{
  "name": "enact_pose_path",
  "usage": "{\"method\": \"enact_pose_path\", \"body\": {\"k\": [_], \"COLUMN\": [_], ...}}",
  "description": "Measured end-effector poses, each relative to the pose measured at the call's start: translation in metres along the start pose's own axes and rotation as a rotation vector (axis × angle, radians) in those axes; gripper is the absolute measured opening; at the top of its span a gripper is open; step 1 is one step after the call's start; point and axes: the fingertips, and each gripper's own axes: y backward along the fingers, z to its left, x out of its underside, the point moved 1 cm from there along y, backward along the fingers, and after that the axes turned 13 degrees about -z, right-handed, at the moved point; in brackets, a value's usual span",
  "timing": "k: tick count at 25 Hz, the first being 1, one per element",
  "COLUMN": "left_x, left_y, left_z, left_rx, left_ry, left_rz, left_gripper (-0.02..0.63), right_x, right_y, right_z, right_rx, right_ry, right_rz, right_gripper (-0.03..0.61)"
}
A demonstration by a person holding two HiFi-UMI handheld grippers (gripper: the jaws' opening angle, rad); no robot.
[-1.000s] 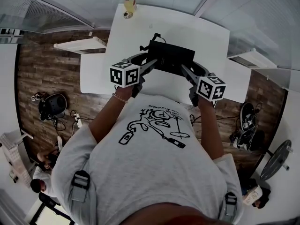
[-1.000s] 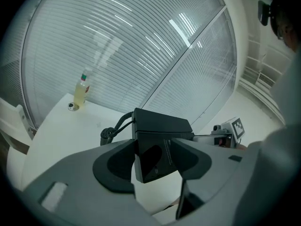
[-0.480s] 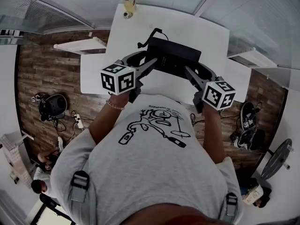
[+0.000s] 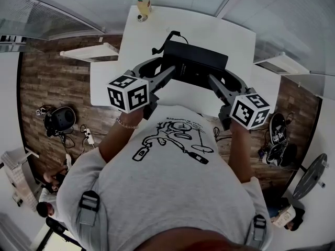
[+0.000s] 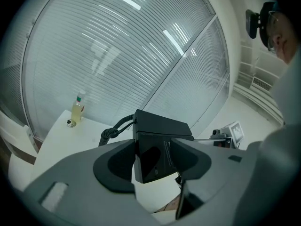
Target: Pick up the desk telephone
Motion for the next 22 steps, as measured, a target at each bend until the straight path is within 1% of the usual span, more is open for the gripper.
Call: {"method": "enact_pose_path", "body": {"k": [9,22], "left_x": [-0.0014,0.0006], "left_y": [0.0013,-0.0005], "left_z": [-0.0024,-0.0021], "left_rx": [-0.001,0.003], "left_ry": [0.003,0.011], "left_rz": [-0.006,0.002], "left_gripper": [0.23,0.23], "right_x": [-0.004,-0.0076], "right_y": [0.0011,0.0017], "right_z": [0.0013,0.0009], "right_rx": [-0.005,-0.005], "right_ry": [0.017,0.001], "right_rz": [0.009,-0.006], "right_gripper": [0.206,0.206]}}
